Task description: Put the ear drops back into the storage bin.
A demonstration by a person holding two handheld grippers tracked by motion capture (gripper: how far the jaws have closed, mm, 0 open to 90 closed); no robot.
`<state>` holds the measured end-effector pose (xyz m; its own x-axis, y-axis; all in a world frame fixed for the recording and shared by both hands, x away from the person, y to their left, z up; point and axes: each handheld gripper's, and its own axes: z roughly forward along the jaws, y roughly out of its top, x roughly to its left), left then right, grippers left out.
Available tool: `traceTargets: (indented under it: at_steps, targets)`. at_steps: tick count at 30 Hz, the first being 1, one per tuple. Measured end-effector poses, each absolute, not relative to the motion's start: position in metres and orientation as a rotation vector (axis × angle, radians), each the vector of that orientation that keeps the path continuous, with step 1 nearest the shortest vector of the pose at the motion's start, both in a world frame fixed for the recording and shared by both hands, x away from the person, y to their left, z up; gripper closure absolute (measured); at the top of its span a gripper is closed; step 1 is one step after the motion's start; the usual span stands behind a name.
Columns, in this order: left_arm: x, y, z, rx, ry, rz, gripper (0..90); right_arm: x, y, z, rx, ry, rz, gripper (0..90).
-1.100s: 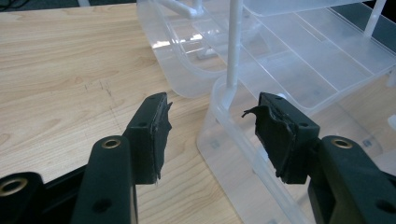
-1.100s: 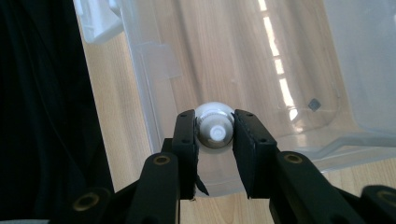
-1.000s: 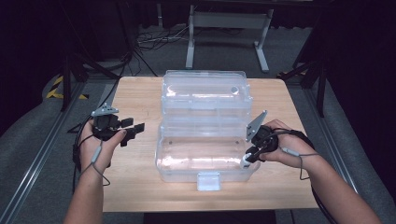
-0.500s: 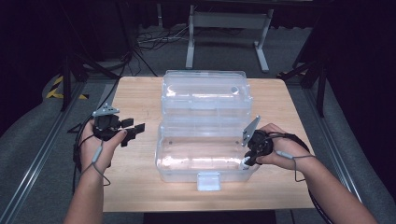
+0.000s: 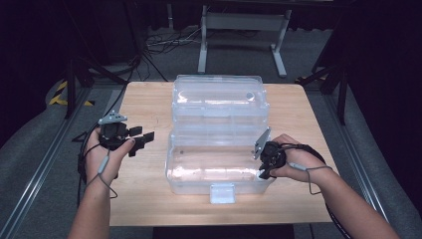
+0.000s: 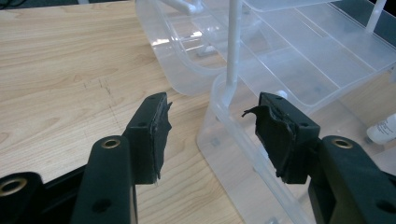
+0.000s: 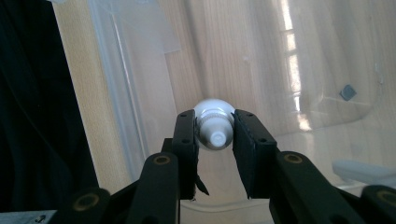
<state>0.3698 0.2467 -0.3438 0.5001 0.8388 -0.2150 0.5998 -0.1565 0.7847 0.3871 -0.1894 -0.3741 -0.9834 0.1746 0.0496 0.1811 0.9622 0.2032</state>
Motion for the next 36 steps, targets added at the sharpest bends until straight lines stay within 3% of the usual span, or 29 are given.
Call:
traceTargets:
  at_steps: [26, 36]
  targets:
    - [0.3699, 0.2473, -0.3441, 1.866, 1.2, 0.338, 44.2, 0.3875, -0.1876, -0.3836, -0.264, -3.059, -0.29, 71.1]
    - [0.3703, 0.2481, -0.345, 1.862, 1.199, 0.335, 44.0, 0.3877, -0.1898, -0.3801, -0.287, -3.043, -0.344, 63.3]
